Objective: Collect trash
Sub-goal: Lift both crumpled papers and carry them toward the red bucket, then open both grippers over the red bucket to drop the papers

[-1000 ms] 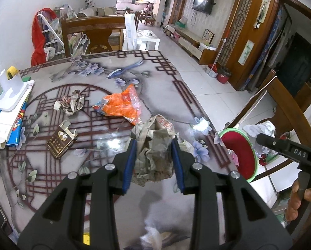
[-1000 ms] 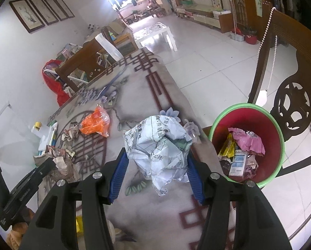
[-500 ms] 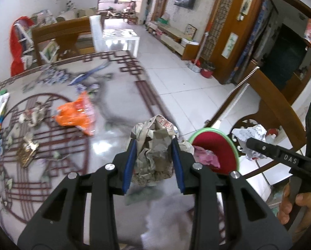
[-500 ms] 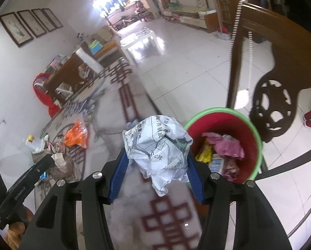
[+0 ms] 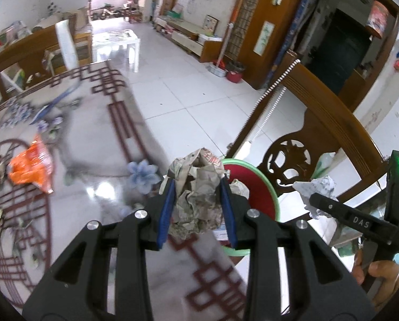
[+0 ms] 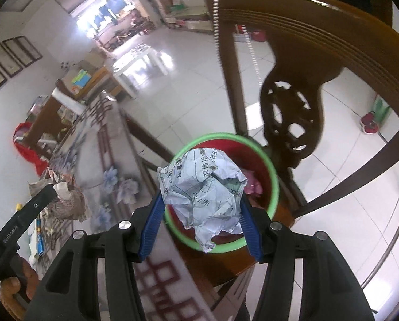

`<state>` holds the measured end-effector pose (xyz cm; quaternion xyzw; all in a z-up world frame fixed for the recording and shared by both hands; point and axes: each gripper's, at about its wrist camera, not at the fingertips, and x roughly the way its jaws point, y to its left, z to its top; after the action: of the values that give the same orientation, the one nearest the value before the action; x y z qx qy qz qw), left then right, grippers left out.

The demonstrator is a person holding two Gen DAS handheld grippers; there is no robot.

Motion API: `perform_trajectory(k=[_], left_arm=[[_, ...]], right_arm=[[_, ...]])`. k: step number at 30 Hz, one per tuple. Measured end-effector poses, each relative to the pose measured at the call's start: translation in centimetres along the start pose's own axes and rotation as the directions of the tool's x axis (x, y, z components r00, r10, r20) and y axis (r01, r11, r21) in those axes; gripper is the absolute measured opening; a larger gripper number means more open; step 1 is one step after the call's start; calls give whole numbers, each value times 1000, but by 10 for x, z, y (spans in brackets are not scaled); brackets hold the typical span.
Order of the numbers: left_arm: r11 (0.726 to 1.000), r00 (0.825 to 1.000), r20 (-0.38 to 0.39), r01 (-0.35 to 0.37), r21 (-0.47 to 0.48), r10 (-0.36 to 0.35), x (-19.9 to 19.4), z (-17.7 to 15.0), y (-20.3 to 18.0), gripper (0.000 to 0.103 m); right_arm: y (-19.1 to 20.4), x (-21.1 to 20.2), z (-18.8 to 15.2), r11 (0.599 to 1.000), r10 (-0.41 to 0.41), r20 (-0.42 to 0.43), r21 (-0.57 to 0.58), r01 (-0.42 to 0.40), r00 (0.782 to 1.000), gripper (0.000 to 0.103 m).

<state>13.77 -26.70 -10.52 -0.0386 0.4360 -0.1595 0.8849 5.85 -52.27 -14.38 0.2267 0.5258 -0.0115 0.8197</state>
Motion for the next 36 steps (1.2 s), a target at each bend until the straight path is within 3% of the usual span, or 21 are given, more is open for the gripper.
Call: perform_trajectory(k=[9,19,21,22,23,25,36], left_arm=[[998,998,-42,45,51,-42,32,13,-24,32],[995,995,-76,74,69,-68,52,17,-33,33],[995,994,-82,81,66,-75,55,18,-32,34],[994,993,-83,84,66,-78,56,18,-32,38],[994,993,-85,85,67,-79,57,18,-31,51],[995,994,-72,81,59,-77,56,17,-29,65],[999,998,-38,41,4,-41,28,12,2,66]], right_arm=[[-21,13,12,999,-29,-22,42,30,999,55],[-20,31,19,998,-36,-41,45,38,999,55],[-19,33,22,998,-41,-42,42,43,998,59],[-20,34,23,998,-43,-42,41,45,998,60],[-20,36,24,998,-43,-46,40,45,998,64],[-20,39,26,998,-36,-53,49,38,998,68],[-11,27,20,998,-16,-39,53,18,999,72]])
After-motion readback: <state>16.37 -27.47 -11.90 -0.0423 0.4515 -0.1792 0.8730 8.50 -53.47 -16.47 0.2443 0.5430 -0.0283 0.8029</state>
